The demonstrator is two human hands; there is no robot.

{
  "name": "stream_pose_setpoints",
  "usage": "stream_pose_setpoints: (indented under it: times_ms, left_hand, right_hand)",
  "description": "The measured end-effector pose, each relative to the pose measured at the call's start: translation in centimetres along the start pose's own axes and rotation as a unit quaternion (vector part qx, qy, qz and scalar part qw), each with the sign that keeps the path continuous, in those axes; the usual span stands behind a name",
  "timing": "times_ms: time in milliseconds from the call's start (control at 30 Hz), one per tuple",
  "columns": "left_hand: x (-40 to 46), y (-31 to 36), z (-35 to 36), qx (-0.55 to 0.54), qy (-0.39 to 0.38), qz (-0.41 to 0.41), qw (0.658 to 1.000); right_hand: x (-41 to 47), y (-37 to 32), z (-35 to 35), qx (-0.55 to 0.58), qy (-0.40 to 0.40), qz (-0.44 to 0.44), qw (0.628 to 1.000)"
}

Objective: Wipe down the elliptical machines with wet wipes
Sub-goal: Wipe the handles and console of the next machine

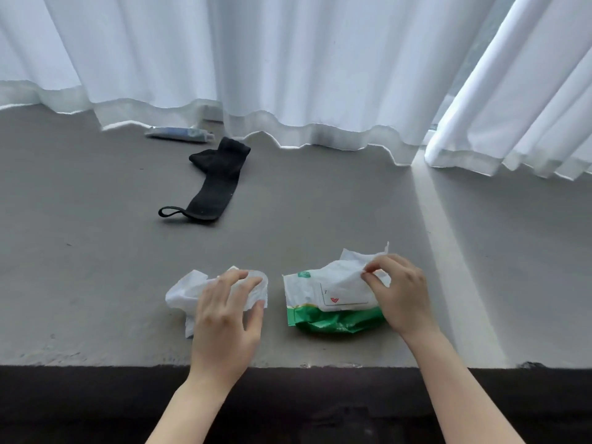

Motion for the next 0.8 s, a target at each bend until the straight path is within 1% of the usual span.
stream_pose_setpoints:
  times_ms: [67, 100, 133, 233, 267, 300, 400, 467, 533, 667, 700, 733, 800]
  left_hand:
    - [0.3, 1.5, 0.7, -0.027, -0.024, 0.027, 0.999]
    - [0.5, 2.2, 1.0, -0.040, -0.032, 0.037, 0.998]
    - [0.7, 2.9, 1.4, -0.057, -0.037, 0.046, 0.997]
    - [1.6, 5.3, 2.8, -0.094, -0.060, 0.071, 0.991]
    - [1.7, 6.1, 3.6, -0.095, -0.077, 0.084, 0.989]
    - [1.8, 7.0, 4.4, -0.092, -0.097, 0.095, 0.986]
    - [1.8, 8.7, 6.6, -0.083, -0.143, 0.091, 0.982]
    - [1.6, 9.0, 7.7, -0.076, -0.133, 0.080, 0.985]
    - [1.5, 9.3, 8.5, -0.062, -0.111, 0.072, 0.989]
    - [1.3, 10.1, 9.7, -0.013, -0.069, 0.024, 0.997]
    - [1.3, 10.2, 10.0, -0.004, -0.060, 0.017, 0.998]
    - [1.2, 10.3, 10.3, 0.005, -0.055, 0.015, 0.998]
    - [1.0, 10.1, 10.8, 0.020, -0.048, 0.015, 0.999]
  right_hand:
    - [0.3, 0.0, -0.8, 0.043, 0.014, 0.035, 0.998]
    - [0.4, -0.1, -1.2, 0.051, 0.008, 0.042, 0.998]
    - [0.5, -0.2, -1.3, 0.058, -0.013, 0.044, 0.997]
    - [-0.1, -0.3, -1.1, 0.061, -0.131, 0.062, 0.988]
    - [-0.4, -0.2, -1.0, 0.055, -0.154, 0.062, 0.985]
    - [-0.6, 0.1, -1.1, 0.052, -0.158, 0.059, 0.984]
    - [-0.5, 0.9, -2.6, 0.042, -0.119, 0.065, 0.990]
    - [0.3, 1.7, -3.9, -0.001, -0.099, 0.065, 0.993]
    - [1.2, 2.4, -4.5, -0.052, -0.111, 0.053, 0.991]
    - [2.7, 3.9, -1.5, -0.130, -0.217, -0.017, 0.967]
    - [3.0, 4.3, -0.7, -0.122, -0.222, -0.037, 0.967]
    - [3.3, 4.7, -0.1, -0.092, -0.204, -0.053, 0.973]
    - [4.1, 5.5, -0.2, -0.007, -0.122, -0.067, 0.990]
Point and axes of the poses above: each hand's wrist, its own x-axis towards the middle knuckle, its own z-axis out of the palm, y = z × x, the point moved 3 cm from there along x, towards the middle knuckle, and after that the axes turned 9 degrees about x, right-handed, at the moved point
